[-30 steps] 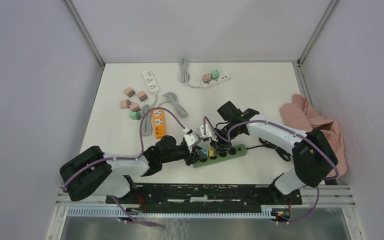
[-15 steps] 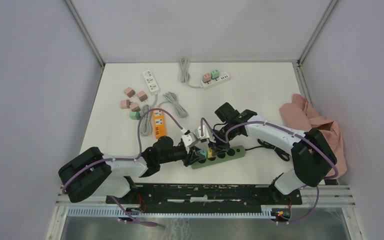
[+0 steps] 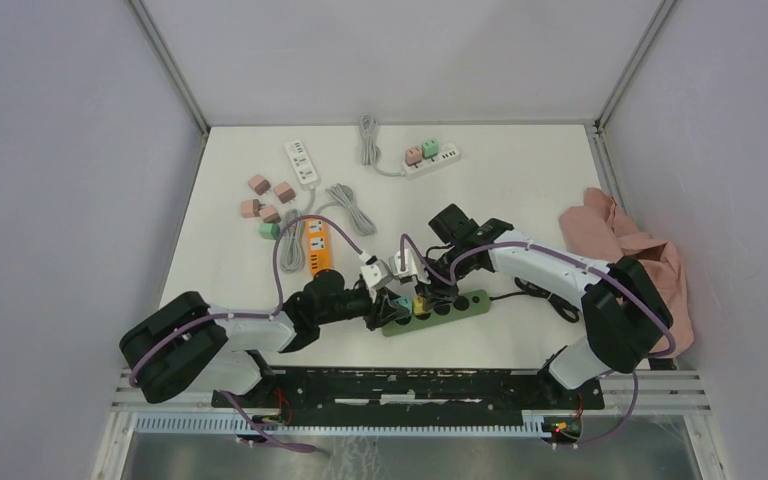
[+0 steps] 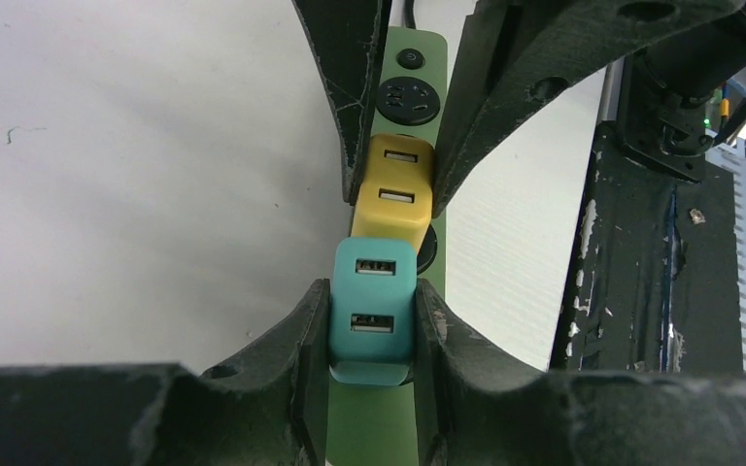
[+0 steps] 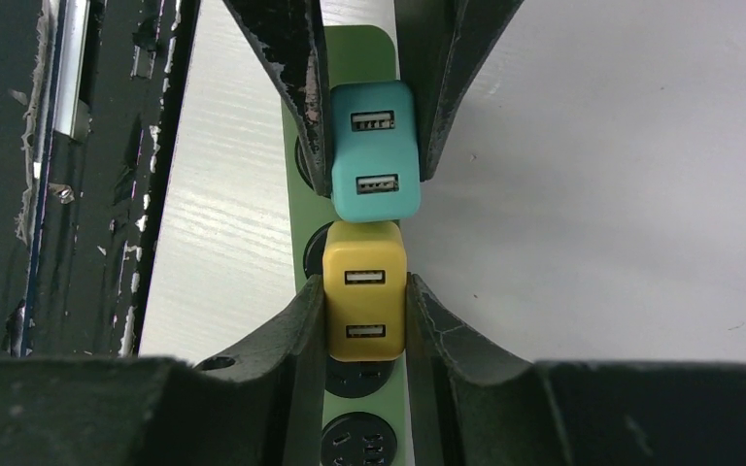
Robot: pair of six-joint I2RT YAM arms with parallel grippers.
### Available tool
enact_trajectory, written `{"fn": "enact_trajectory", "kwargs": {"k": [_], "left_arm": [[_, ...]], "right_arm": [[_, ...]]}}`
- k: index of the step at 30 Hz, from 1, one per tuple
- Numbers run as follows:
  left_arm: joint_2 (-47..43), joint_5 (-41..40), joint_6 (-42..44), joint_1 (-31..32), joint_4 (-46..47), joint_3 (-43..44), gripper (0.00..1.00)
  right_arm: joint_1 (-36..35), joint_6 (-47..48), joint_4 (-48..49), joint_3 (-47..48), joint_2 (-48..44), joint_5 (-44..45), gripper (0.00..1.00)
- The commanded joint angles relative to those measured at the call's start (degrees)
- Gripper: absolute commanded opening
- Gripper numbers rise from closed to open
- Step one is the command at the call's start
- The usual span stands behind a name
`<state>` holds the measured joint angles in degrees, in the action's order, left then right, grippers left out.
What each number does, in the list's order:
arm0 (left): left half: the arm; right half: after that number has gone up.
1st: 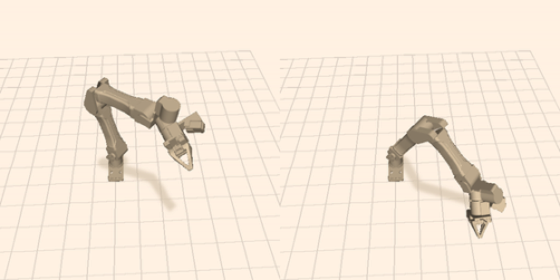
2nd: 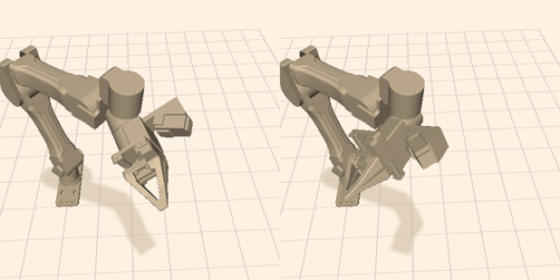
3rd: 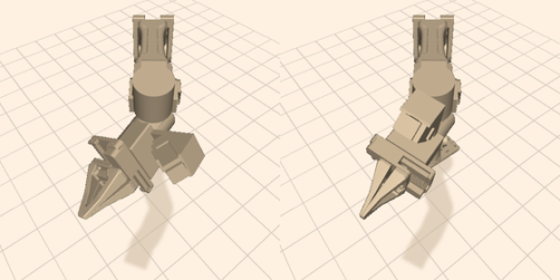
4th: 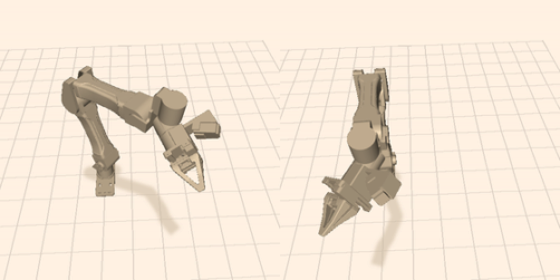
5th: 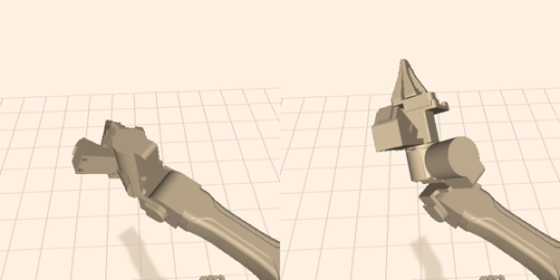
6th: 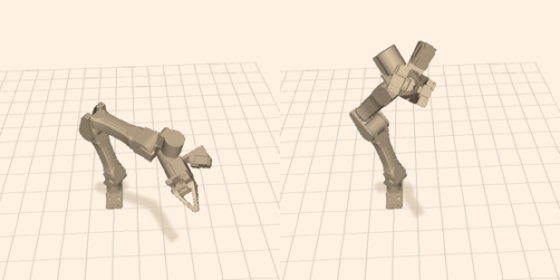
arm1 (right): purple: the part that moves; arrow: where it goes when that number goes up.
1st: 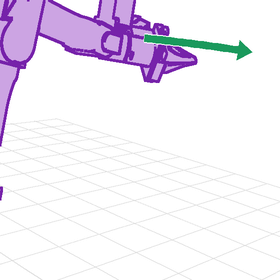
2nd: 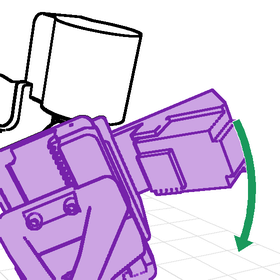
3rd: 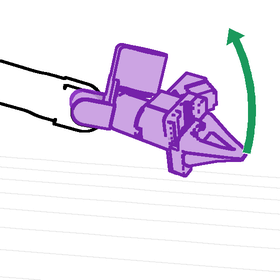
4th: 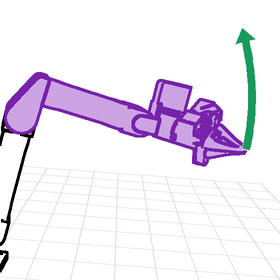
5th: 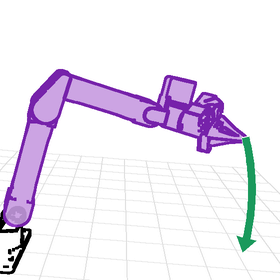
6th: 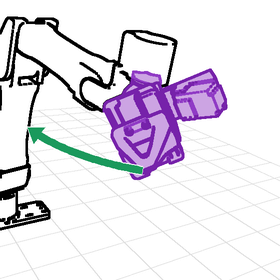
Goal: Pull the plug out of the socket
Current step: Remove the plug from the socket.
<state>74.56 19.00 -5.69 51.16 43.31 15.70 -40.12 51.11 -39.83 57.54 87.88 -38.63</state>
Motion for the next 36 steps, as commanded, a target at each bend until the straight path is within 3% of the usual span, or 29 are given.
{"fn": "enact_trajectory", "kwargs": {"k": [1,4,10,14,17,20,23,29,32,36], "left_arm": [[0.9,3.8,-7.3,-2.6,14.0,-0.1,0.03],[0.1,2.4,-2.2,-0.6,10.4,1.6,0.03],[-3.6,-8.4,10.3,5.4,-1.2,4.3,0.03],[-5.4,-11.3,8.1,5.3,0.1,3.0,0.03],[-4.3,-7.5,1.1,3.3,9.1,0.0,0.03],[-1.2,-4.7,-4.0,2.1,15.5,-1.8,0.03],[1.3,-5.1,-0.5,2.2,13.1,-0.9,0.03],[3.6,-4.6,5.2,2.2,11.4,-1.7,0.03],[3.0,-5.5,6.2,2.0,11.6,-3.0,0.03],[3.5,-4.9,7.1,2.1,11.1,-2.9,0.03]], "right_arm": [[-0.2,-0.8,-1.7,0.8,1.5,7.3,0.00],[-0.1,-1.0,-1.9,1.1,2.0,7.2,0.00],[0.3,-2.1,-1.7,1.5,2.2,7.6,0.00],[0.9,-2.7,-0.9,1.4,2.2,9.3,0.00],[1.1,-2.7,-0.8,1.1,2.2,9.5,0.00],[0.9,0.8,-3.5,0.7,1.6,3.2,0.00],[0.8,1.6,-3.7,0.2,-1.1,-2.8,0.00],[5.2,-4.5,1.0,-0.5,-3.6,-3.3,0.00],[6.8,0.5,-1.2,-1.2,-3.5,-0.1,0.00],[4.7,5.6,-4.3,-2.1,-3.9,-5.4,0.00]]}}
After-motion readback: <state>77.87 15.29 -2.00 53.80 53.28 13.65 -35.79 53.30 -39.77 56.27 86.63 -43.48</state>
